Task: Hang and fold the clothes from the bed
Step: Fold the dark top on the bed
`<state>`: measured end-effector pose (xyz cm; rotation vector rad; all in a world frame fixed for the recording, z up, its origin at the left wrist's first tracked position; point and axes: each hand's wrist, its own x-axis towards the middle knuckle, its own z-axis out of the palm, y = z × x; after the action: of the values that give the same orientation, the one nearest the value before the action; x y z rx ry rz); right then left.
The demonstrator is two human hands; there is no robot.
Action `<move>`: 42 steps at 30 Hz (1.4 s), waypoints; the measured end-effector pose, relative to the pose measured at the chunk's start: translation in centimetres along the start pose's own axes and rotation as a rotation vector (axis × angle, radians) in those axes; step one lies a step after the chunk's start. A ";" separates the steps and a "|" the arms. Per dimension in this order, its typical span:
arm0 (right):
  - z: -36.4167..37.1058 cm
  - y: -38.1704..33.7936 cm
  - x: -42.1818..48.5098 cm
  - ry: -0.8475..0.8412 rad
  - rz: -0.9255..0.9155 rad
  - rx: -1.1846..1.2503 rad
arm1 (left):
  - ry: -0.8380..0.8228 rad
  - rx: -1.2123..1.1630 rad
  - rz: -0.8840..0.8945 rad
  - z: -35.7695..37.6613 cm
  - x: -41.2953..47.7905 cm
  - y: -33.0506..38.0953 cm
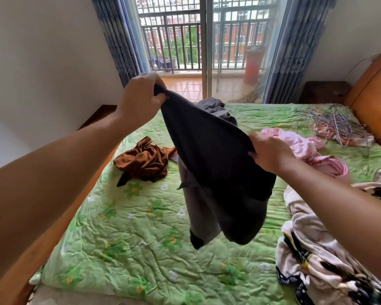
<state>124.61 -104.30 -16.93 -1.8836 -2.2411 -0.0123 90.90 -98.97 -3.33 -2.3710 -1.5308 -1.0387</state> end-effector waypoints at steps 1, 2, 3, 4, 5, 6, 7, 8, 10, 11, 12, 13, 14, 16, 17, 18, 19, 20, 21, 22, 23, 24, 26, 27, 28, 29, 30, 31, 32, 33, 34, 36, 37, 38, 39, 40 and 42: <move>0.7 0.7 -0.2 -0.032 0.099 0.022 | 0.012 -0.012 -0.025 -0.2 -0.1 -0.1; 1.2 1.4 -0.5 -0.068 0.205 0.038 | 0.021 -0.020 -0.056 -0.5 -0.2 -0.4; 1.7 2.3 -0.7 -0.098 0.302 0.052 | 0.026 -0.022 -0.091 -0.8 -0.4 -1.0; 2.1 3.2 -1.0 -0.108 0.382 0.069 | 0.032 -0.022 -0.126 -1.1 -0.6 -1.8; 2.4 4.2 -1.2 -0.094 0.448 0.101 | 0.037 -0.020 -0.162 -1.4 -0.9 -2.5; 2.6 4.9 -1.3 -0.063 0.500 0.145 | 0.035 -0.014 -0.190 -1.6 -1.3 -3.3; 2.6 5.2 -1.4 -0.024 0.546 0.201 | 0.023 -0.003 -0.202 -1.6 -1.8 -3.9; 2.6 5.2 -1.3 0.018 0.584 0.266 | 0.003 0.013 -0.201 -1.6 -2.2 -4.4; 2.3 4.4 -0.8 0.097 0.650 0.390 | -0.036 0.033 -0.199 -1.3 -3.1 -5.2; 2.2 4.0 -0.6 0.137 0.682 0.441 | -0.055 0.040 -0.206 -1.1 -3.5 -5.7; 2.1 3.6 -0.4 0.172 0.705 0.477 | -0.077 0.057 -0.215 -0.9 -3.9 -6.2; 2.0 3.2 -0.2 0.196 0.720 0.497 | -0.104 0.081 -0.228 -0.7 -4.4 -6.9; 1.9 3.0 0.0 0.205 0.718 0.501 | -0.134 0.108 -0.244 -0.5 -4.9 -7.5; 1.6 2.7 0.2 0.197 0.647 0.438 | -0.193 0.146 -0.280 -0.1 -5.9 -8.9; 1.2 2.6 0.2 0.186 0.589 0.367 | -0.217 0.160 -0.299 0.1 -6.4 -9.4; 0.9 2.7 0.1 0.175 0.527 0.284 | -0.235 0.172 -0.316 0.3 -6.9 -9.9; 0.5 2.9 0.1 0.162 0.470 0.194 | -0.251 0.181 -0.334 0.6 -7.2 -10.4; 0.1 3.0 0.0 0.147 0.417 0.101 | -0.267 0.188 -0.351 0.8 -7.5 -10.8; -0.4 3.3 -0.1 0.127 0.371 0.012 | -0.283 0.198 -0.369 0.9 -7.8 -11.1; -0.9 3.4 -0.1 0.103 0.340 -0.065 | -0.298 0.210 -0.385 1.1 -7.9 -11.3; -1.5 3.7 0.0 0.075 0.327 -0.114 | -0.311 0.219 -0.397 1.2 -7.9 -11.5; -2.0 3.8 0.1 0.051 0.335 -0.119 | -0.324 0.224 -0.403 1.4 -7.9 -11.7; -2.8 3.9 0.7 0.015 0.396 0.057 | -0.340 0.220 -0.402 1.9 -7.6 -11.8; -3.0 3.9 1.1 -0.003 0.449 0.229 | -0.344 0.214 -0.404 2.2 -7.4 -11.8; -3.2 3.9 1.5 -0.017 0.513 0.427 | -0.344 0.205 -0.405 2.4 -7.2 -11.8; -3.4 3.9 1.8 -0.026 0.584 0.626 | -0.340 0.195 -0.405 2.7 -6.9 -11.8; -3.6 3.8 2.1 -0.027 0.647 0.804 | -0.330 0.186 -0.407 2.9 -6.5 -11.9; -3.9 3.9 2.4 -0.025 0.694 0.941 | -0.319 0.179 -0.408 3.1 -6.1 -12.0; -4.2 4.0 2.8 -0.018 0.728 1.043 | -0.311 0.181 -0.402 3.3 -5.6 -12.1; -4.5 4.1 3.2 -0.006 0.750 1.123 | -0.312 0.187 -0.394 3.4 -5.0 -12.2; -4.7 4.3 3.8 0.011 0.761 1.192 | -0.320 0.190 -0.391 3.6 -4.5 -12.2; -4.8 4.6 5.1 0.061 0.766 1.311 | -0.330 0.187 -0.401 4.0 -3.4 -12.2; -4.9 4.7 5.8 0.095 0.762 1.354 | -0.327 0.186 -0.407 4.3 -2.9 -12.1; -4.8 4.9 6.6 0.135 0.758 1.381 | -0.324 0.185 -0.415 4.5 -2.4 -11.9; -4.7 5.1 7.4 0.174 0.759 1.400 | -0.320 0.178 -0.421 4.9 -1.8 -11.8; -4.7 5.3 8.1 0.202 0.762 1.410 | -0.317 0.164 -0.425 5.3 -1.4 -11.8; -4.5 5.7 8.9 0.226 0.768 1.404 | -0.320 0.129 -0.428 6.1 -0.9 -11.7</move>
<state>129.46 -95.27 -11.82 -1.5026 -0.7036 1.0569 83.62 -91.34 -11.33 -2.2547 -2.2145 -0.6099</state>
